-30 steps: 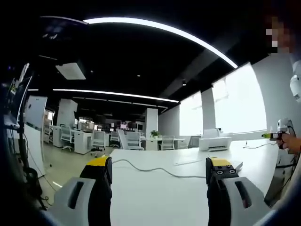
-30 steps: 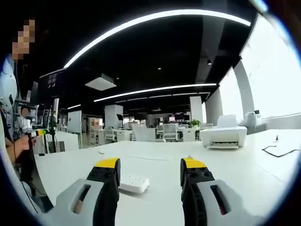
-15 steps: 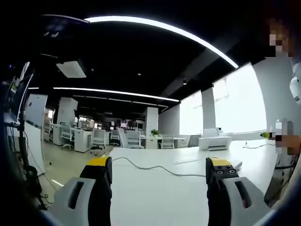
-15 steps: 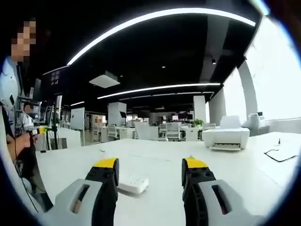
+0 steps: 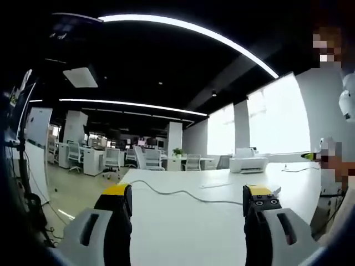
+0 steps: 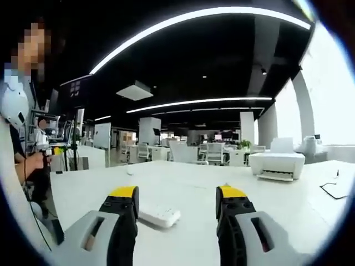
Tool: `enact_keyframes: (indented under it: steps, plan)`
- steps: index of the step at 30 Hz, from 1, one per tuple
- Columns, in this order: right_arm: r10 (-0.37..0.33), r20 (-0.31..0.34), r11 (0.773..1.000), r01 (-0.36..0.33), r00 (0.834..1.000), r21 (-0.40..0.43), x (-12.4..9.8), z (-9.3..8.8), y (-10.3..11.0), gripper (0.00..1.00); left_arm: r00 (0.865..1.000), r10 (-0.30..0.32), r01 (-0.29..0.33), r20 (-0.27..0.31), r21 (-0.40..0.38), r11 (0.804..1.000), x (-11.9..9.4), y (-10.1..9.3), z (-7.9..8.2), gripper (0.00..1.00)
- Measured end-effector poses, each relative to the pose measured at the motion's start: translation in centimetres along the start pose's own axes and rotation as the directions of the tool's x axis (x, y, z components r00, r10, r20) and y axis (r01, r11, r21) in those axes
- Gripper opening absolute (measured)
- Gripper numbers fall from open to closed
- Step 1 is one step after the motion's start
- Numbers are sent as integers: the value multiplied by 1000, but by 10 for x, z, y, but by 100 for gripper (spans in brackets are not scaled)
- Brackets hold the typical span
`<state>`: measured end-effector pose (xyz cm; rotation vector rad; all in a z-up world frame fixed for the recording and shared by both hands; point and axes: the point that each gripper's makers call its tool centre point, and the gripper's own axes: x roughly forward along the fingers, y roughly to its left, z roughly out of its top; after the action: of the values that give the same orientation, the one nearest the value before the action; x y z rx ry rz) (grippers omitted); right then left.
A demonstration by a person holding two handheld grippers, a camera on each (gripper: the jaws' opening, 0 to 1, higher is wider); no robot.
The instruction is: Pick up the power strip scattered on the table, fix it on the side mounting bracket of the table, and press the switch
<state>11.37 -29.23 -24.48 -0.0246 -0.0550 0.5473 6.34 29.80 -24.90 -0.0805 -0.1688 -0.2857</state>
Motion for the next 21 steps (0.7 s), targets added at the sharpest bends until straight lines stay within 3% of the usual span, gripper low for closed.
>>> enact_keyframes:
  steps: [4, 11, 16, 21]
  plan:
    - [24, -1, 1000, -24, 1000, -13, 4, -3, 4, 52, 1000, -29, 29, 1, -26, 999, 3, -10, -3, 86]
    - [36, -81, 990, -46, 996, -133, 12, -16, 6, 52, 999, -37, 37, -1, -24, 999, 5, -14, -3, 86]
    - [43, -172, 951, -93, 984, -295, 21, -27, 11, 52, 999, -32, 32, 4, -21, 999, 3, -13, -1, 86]
    - [45, -232, 926, -128, 972, -356, 27, -40, 13, 52, 1000, -28, 29, 9, -24, 999, 2, -12, 0, 86]
